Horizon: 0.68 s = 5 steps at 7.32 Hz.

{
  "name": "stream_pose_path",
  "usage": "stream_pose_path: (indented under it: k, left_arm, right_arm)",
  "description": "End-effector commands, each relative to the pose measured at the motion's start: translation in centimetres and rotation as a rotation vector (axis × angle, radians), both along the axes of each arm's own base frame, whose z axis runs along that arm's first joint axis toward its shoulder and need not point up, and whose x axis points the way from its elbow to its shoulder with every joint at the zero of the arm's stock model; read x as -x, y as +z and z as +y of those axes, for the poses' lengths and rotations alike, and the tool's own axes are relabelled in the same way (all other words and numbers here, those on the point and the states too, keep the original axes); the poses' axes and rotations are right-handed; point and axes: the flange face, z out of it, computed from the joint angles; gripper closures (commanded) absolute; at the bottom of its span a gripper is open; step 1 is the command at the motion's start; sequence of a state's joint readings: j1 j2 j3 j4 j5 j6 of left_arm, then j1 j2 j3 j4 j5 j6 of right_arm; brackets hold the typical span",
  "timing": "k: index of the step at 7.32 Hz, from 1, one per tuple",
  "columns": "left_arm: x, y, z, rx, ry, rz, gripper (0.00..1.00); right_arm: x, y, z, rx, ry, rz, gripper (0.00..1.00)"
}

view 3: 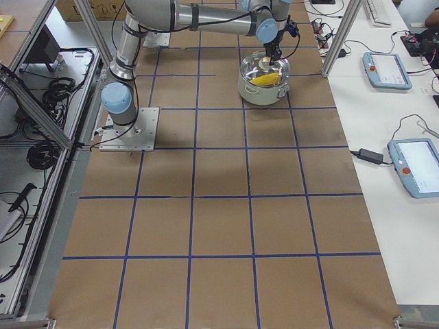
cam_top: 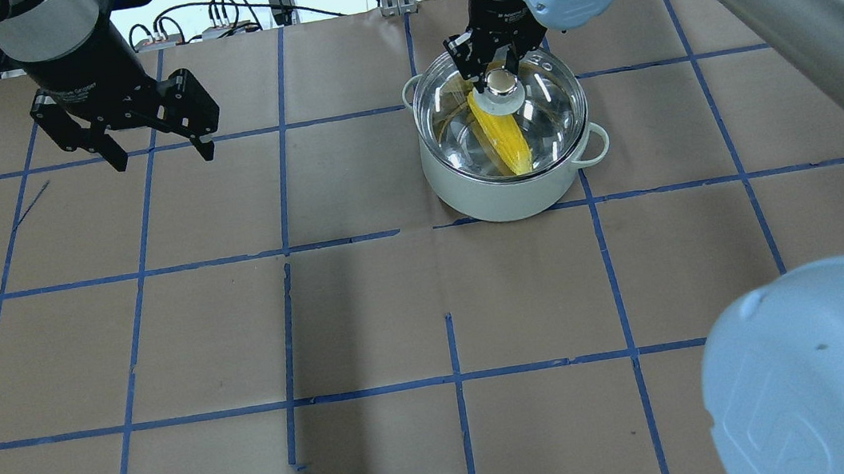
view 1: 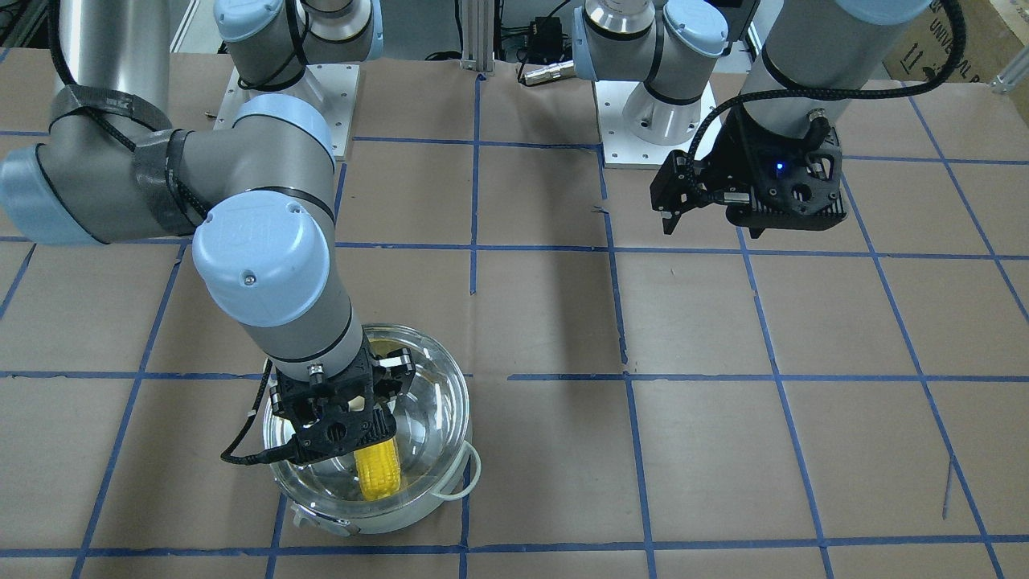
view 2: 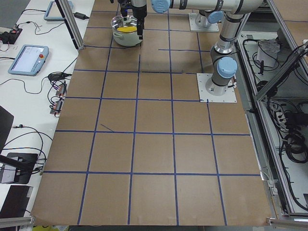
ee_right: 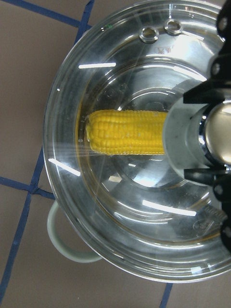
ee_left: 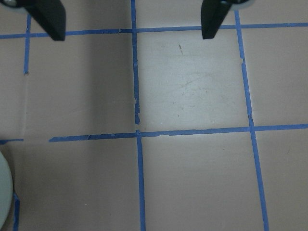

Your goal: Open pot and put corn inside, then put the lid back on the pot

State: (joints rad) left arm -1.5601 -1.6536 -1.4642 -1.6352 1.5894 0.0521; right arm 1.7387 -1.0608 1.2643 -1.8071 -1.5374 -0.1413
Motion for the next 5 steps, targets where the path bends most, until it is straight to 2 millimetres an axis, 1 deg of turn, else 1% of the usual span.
stream_pose_path:
  k: [1, 2, 3, 4, 5]
  left_arm:
    - [0.00, -0.03, 0.01, -0.001, -0.002, 0.000, 0.00]
    - [0.00, -0.03, 0.01, -0.001, 0.000, 0.000, 0.00]
    - [-0.08, -0.03, -0.01, -0.001, 0.002, 0.000, 0.00]
    - [-0.08, -0.10, -0.08, -0.001, 0.002, 0.000, 0.00]
    - [0.00, -0.10, -0.06, -0.001, 0.000, 0.000, 0.00]
  right_arm:
    - [0.19, -0.16, 0.03, -0.003, 0.005, 0.003, 0.60]
    - [0.18, -0.22, 0.04, -0.003, 0.007, 0.002, 0.57]
    - [0.22, -0.22, 0.04, -0.002, 0.017, 0.007, 0.37]
    - [0.29, 0.01, 0.07, 0.003, 0.014, 0.012, 0.20]
    - [0.32, -0.03, 0.15, 0.002, 0.005, 0.014, 0.01]
